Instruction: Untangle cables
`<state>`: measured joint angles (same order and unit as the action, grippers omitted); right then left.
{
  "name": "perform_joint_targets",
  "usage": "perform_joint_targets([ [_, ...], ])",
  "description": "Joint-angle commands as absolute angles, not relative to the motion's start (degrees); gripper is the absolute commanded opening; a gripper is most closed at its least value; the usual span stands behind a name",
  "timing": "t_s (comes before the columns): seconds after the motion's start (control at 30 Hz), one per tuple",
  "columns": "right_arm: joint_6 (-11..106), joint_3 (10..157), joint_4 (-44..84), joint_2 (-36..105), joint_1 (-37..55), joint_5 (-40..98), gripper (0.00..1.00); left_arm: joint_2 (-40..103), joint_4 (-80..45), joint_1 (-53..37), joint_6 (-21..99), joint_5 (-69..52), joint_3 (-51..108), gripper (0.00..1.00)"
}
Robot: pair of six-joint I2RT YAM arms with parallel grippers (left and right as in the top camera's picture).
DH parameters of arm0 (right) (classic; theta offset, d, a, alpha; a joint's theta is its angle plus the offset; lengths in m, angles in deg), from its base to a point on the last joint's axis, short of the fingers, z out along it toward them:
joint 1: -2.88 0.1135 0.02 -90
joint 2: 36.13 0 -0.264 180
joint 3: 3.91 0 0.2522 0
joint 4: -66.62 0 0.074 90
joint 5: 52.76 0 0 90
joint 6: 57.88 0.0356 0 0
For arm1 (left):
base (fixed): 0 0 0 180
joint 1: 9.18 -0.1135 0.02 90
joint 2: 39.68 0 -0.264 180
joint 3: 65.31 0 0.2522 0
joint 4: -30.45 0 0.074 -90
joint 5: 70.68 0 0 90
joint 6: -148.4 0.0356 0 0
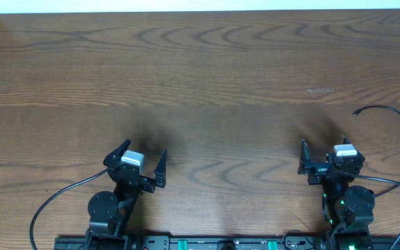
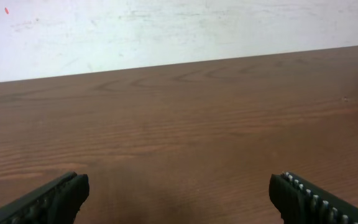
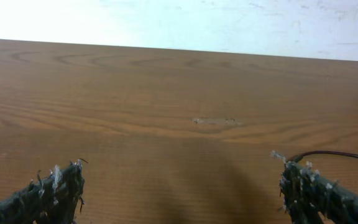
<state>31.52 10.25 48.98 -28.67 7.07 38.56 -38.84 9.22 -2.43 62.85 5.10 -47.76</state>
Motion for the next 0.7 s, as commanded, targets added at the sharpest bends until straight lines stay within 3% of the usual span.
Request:
perform_joint_targets([
  [0.0,32.1,10.2,48.8,-28.8,6.9,39.2,0.99,-39.5,7.8,-2.7,62.4,5.6,-48.8,0.98],
  [0.67,32.1,10.1,48.8,-35.8,6.8,39.2,0.99,-39.5,7.8,-2.7,62.4,5.6,-48.8,0.98],
])
